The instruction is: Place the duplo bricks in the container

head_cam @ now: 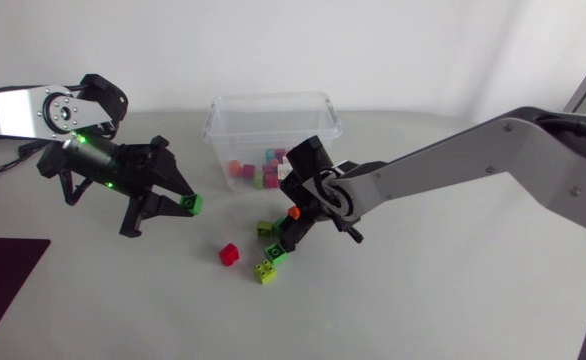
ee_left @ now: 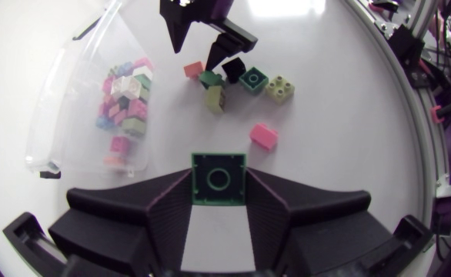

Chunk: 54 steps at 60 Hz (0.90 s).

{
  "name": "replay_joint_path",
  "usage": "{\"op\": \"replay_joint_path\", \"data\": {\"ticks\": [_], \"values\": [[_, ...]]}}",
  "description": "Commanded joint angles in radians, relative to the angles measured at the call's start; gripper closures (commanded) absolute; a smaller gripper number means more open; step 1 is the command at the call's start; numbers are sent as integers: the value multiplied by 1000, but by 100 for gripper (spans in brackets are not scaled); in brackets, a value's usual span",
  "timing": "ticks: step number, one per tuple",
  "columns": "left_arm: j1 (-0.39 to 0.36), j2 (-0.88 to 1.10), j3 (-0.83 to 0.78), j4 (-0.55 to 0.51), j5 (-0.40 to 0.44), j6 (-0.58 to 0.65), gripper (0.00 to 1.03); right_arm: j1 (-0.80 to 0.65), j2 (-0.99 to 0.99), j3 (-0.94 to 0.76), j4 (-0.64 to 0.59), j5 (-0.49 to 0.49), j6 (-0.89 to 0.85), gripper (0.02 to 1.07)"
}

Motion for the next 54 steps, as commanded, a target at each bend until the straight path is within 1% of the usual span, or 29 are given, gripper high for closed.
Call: {"op": "replay_joint_path", "data": {"ticks": [1, 6, 14, 25, 33, 37, 47, 54], "values": [[11, -19, 43, -21, 29, -18, 82, 14, 35, 46, -33, 16, -31, 16], [17, -24, 71, -32, 49, -35, 82, 23, 49, 72, -54, 31, -33, 16], [22, -30, 85, -39, 56, -36, 82, 40, 65, 103, -93, 51, -48, 16], [38, -30, 95, -46, 72, -36, 82, 20, 78, 146, -168, 31, -100, 16], [46, -30, 103, -46, 73, -35, 82, -20, 74, 149, -189, -53, -137, 16], [48, -30, 131, -55, 81, -59, 82, -49, 58, 140, -200, -133, -169, 16], [25, -31, 161, -53, 84, -133, 82, -86, 31, 114, -217, -273, -260, 16], [9, -42, 170, -53, 85, -151, 82, -120, 35, 135, -269, -378, -295, 16]]}}
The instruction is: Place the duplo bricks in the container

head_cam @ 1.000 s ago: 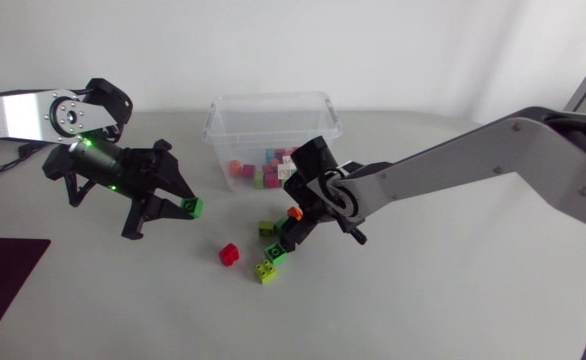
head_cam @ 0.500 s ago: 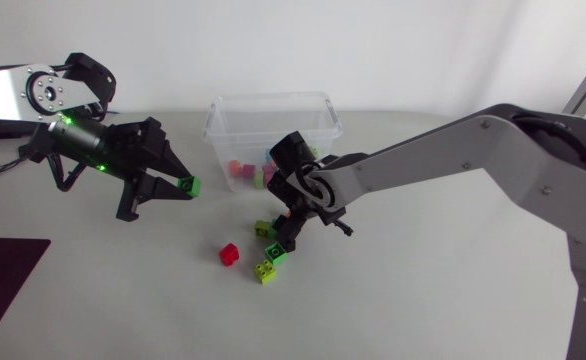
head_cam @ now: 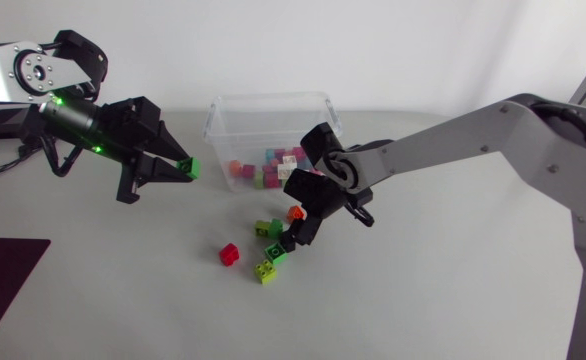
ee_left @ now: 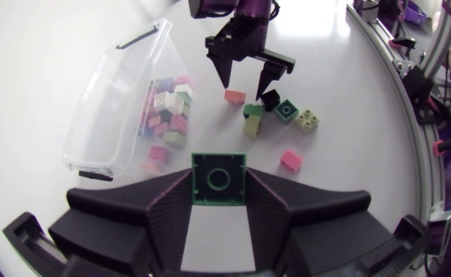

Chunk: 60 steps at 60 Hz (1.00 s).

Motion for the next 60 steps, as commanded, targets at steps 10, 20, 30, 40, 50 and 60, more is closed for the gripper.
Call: {"op": "replay_joint_path", "data": {"ticks": [10, 20, 30, 40, 50, 60], "values": [[-22, -22, 67, -9, 19, -67, 81, -31, 28, 53, -25, -98, -90, 16], [-48, -1, 113, 32, 22, -174, 82, -43, 84, 142, -68, -141, -102, 16], [-71, 32, 145, 115, 22, -285, 82, -52, 113, 198, -128, -164, -121, 29], [-86, 67, 179, 167, 22, -351, 82, -61, 116, 211, -180, -185, -140, 29], [-106, 113, 231, 173, 22, -390, 82, -66, 123, 210, -199, -188, -156, 42], [-124, 141, 262, 196, 19, -427, 82, -64, 140, 195, -191, -197, -162, 66]]}}
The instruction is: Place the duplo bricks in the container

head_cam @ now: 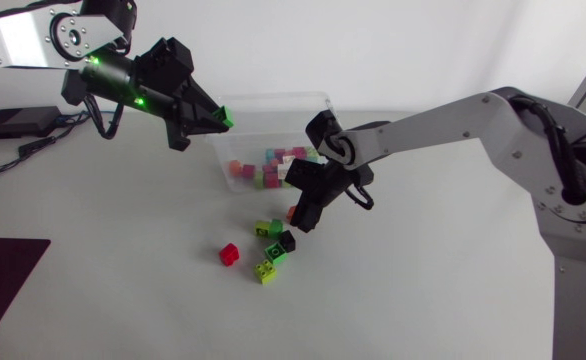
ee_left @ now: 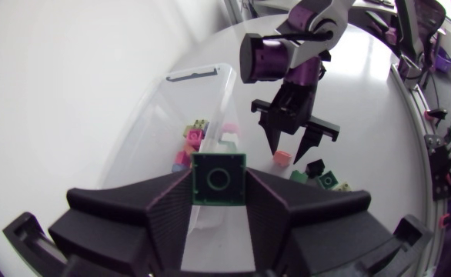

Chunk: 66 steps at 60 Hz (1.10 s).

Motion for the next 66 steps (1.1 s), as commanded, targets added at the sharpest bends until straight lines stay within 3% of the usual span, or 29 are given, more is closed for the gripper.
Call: {"op": "replay_joint_path", "data": {"ticks": [1, 5, 24, 46, 50, 55, 56, 57, 59, 60, 61, 66], "values": [[-13, 26, 43, 15, 12, -36, 82, -6, 40, 0, -2, -17, -30, 67], [-18, 35, 55, 22, 5, -50, 82, -13, 40, -1, 14, -23, -27, 78], [-55, 101, 112, 101, -27, -147, 81, -36, -58, -83, 38, -28, -10, 79], [-52, 293, 253, 249, -100, -343, 80, -32, -417, -210, 14, -28, 88, 79], [-52, 318, 264, 272, -124, -365, 72, -30, -450, -202, -3, -30, 108, 79], [-53, 367, 288, 306, -181, -400, 44, -30, -475, -179, -5, -30, 140, 79], [-53, 367, 290, 308, -181, -401, 43, -30, -475, -178, -5, -30, 140, 79], [-52, 379, 300, 309, -187, -414, 30, -32, -480, -166, -6, -30, 153, 79], [-50, 382, 303, 311, -190, -427, 18, -35, -481, -155, -5, -30, 165, 79], [-50, 382, 303, 312, -190, -429, 17, -35, -483, -152, -5, -30, 168, 79], [-46, 380, 299, 321, -196, -441, 8, -38, -483, -140, -5, -30, 177, 79], [-38, 357, 274, 328, -198, -461, 4, -46, -480, -101, 20, -22, 225, 79]]}}
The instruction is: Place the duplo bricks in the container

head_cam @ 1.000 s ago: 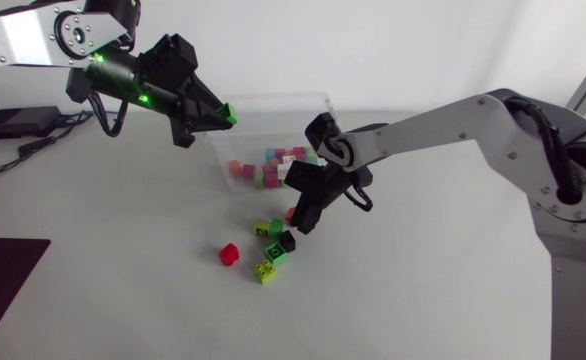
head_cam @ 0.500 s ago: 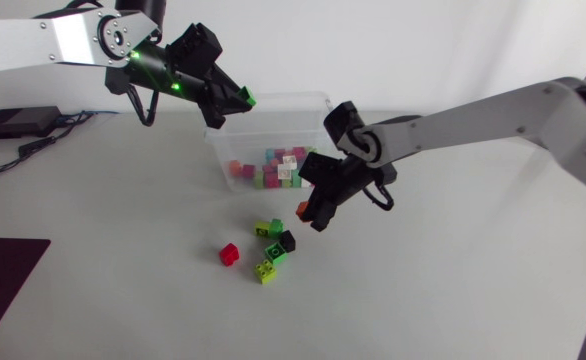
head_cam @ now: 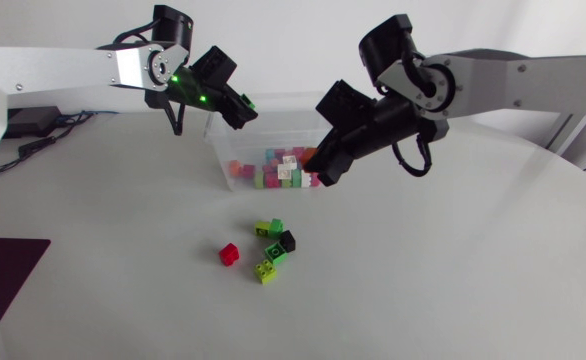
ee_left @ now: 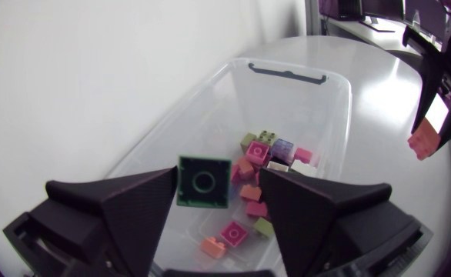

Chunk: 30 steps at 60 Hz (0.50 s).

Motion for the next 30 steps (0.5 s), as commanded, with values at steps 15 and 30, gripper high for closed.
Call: {"op": "replay_joint_path", "data": {"ticks": [15, 30], "values": [[76, -261, -265, 85, 18, 26, 4, -30, 67, 175, 114, 42, 183, 79], [130, -493, -540, -27, 104, 310, 4, -25, 202, 307, 238, 136, 308, 79]]}}
